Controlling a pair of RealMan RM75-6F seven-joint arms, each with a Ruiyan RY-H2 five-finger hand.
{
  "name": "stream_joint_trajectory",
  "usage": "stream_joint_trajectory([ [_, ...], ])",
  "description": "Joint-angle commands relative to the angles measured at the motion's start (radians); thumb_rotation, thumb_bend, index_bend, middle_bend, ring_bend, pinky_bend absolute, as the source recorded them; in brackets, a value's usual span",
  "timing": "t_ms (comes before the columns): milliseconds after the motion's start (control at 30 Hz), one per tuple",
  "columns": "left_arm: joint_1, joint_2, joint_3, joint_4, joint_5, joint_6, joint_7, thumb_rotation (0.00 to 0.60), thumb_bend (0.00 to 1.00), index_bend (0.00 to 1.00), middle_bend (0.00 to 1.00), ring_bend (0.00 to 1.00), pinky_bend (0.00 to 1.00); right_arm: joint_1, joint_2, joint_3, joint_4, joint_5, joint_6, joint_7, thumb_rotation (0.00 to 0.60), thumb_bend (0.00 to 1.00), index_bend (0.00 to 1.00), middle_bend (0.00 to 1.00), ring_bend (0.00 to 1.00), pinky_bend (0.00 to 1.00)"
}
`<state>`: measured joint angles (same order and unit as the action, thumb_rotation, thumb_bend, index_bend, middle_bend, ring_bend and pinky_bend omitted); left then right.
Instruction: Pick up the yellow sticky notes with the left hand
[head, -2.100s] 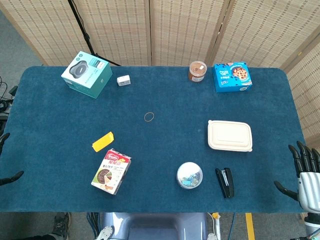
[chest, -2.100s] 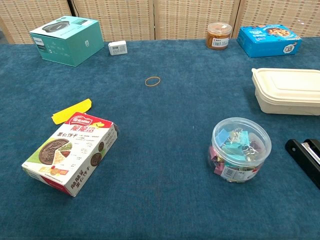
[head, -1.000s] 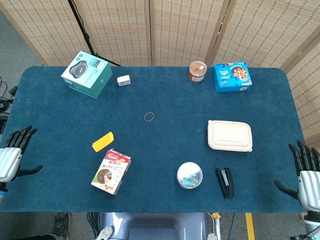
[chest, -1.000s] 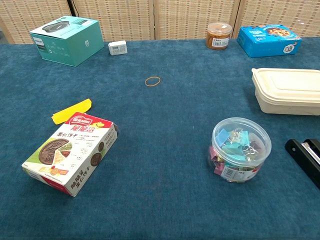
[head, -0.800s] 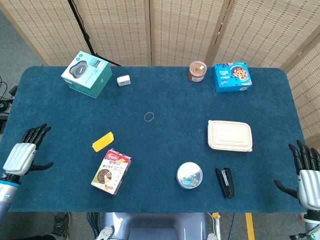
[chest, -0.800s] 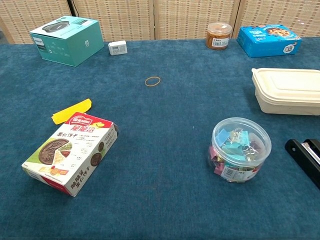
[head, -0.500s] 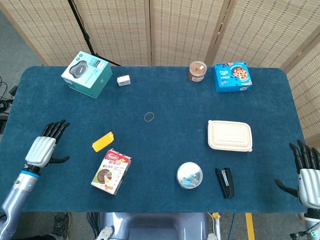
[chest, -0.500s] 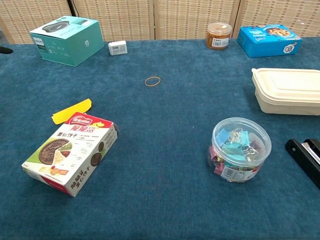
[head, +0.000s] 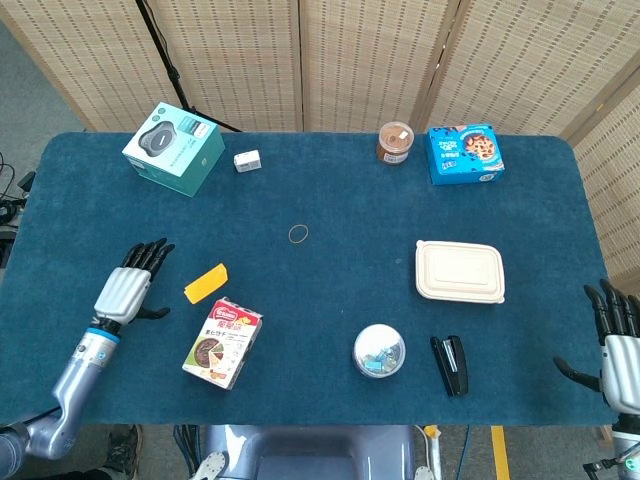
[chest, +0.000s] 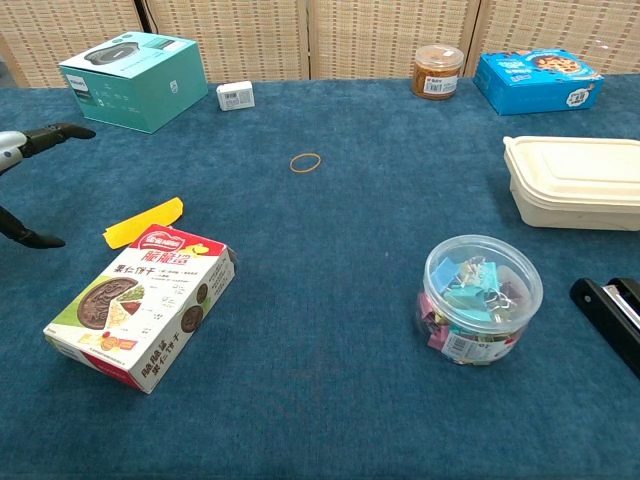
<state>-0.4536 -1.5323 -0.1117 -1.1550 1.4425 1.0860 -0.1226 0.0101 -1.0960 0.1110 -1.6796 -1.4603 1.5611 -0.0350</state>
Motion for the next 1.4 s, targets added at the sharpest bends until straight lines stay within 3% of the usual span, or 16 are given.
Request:
stream_joint_trajectory([
  [33, -0.014, -0.028, 0.004, 0.029, -0.008, -0.015, 0.006, 0.600, 0.10, 0.00, 0.00, 0.00, 0.00, 0.001, 0.001, 0.001, 0.003, 0.004, -0.004, 0.004, 0.600, 0.00, 0.00, 0.00, 0.00, 0.00],
  [700, -0.058, -0.119, -0.006, 0.102, -0.059, -0.047, 0.064, 0.600, 0.10, 0.00, 0.00, 0.00, 0.00, 0.006, 0.001, 0.008, 0.019, 0.031, -0.020, 0.023, 0.600, 0.00, 0.00, 0.00, 0.00, 0.00],
  [1400, -0.135, -0.167, -0.051, 0.145, -0.088, -0.076, 0.087, 0.600, 0.10, 0.00, 0.00, 0.00, 0.00, 0.010, 0.000, 0.010, 0.033, 0.048, -0.034, 0.032, 0.600, 0.00, 0.00, 0.00, 0.00, 0.00],
])
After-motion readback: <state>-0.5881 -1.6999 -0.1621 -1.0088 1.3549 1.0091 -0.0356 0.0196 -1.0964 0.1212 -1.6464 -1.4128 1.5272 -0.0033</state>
